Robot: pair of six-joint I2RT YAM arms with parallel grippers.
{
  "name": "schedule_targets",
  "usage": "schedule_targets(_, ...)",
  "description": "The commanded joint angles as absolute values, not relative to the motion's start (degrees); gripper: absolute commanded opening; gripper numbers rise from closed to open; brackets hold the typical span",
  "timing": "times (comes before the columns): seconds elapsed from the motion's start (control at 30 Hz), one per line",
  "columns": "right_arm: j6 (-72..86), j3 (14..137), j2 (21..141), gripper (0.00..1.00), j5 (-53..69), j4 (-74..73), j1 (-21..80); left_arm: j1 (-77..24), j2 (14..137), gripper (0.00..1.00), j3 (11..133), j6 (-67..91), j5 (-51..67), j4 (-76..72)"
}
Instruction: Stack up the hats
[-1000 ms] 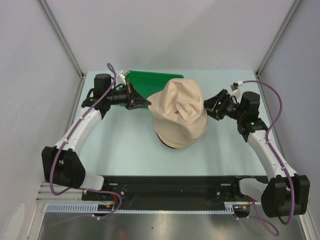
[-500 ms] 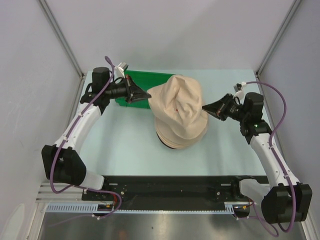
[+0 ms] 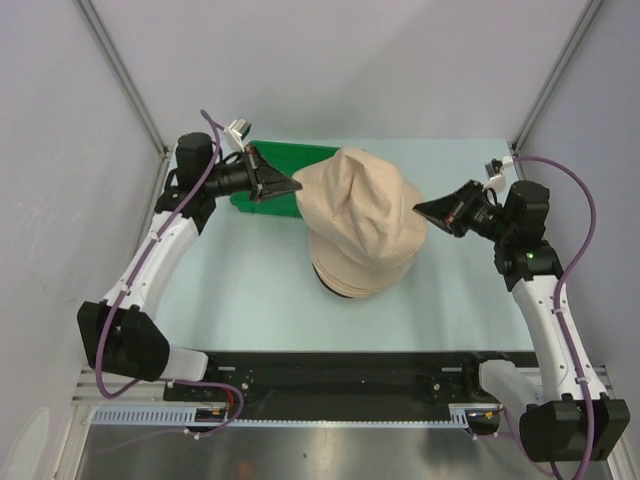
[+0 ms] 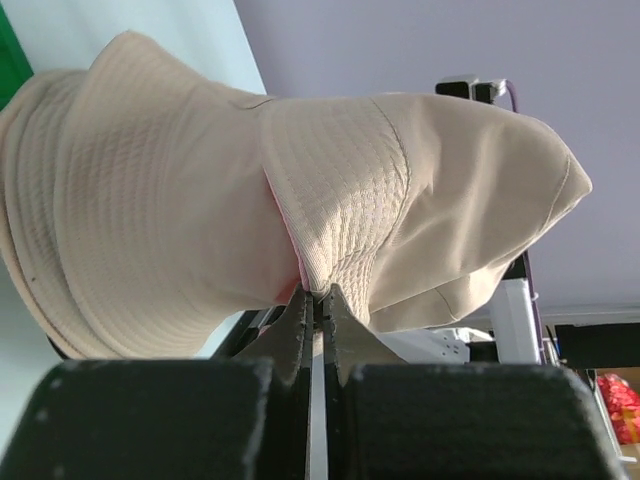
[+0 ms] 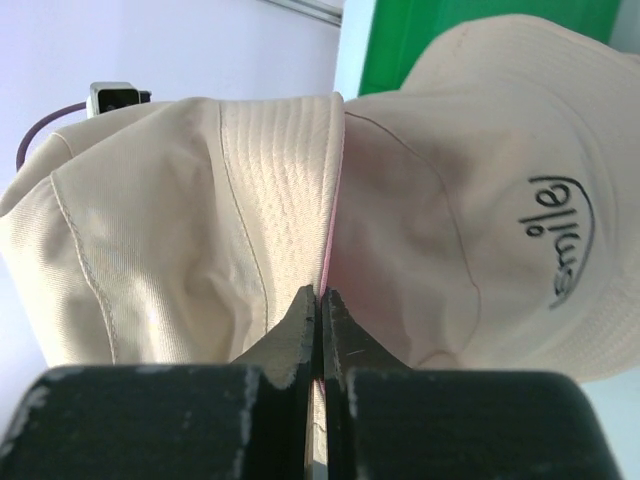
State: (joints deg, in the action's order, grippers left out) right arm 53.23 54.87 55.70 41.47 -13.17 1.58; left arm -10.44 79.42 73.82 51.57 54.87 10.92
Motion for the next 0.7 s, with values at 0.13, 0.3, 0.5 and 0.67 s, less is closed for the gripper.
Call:
schedule_targets(0.13,49.48,51.60,51.59,0.00,41.23,-18.55,-2.81,-13.53,81.73,0.00,73.56,50.10,53.44,9.40)
schedule_targets(0.3,48.00,48.26,51.68,0.00,39.73,-17.31,-3.52,-15.47,85.25,0.00,76.28,47.82,52.30,11.16)
schedule_targets(0.5,45.27,42.37,51.86,0.00,37.54,-17.49,-3.69,-15.47,87.89,0.00,75.77,45.00,51.42,13.80)
schedule_targets(0.67,43.33,39.11,55.54,0.00,37.00,-13.11,-3.60,-15.47,91.93,0.00,75.76,43.07,51.59,13.80)
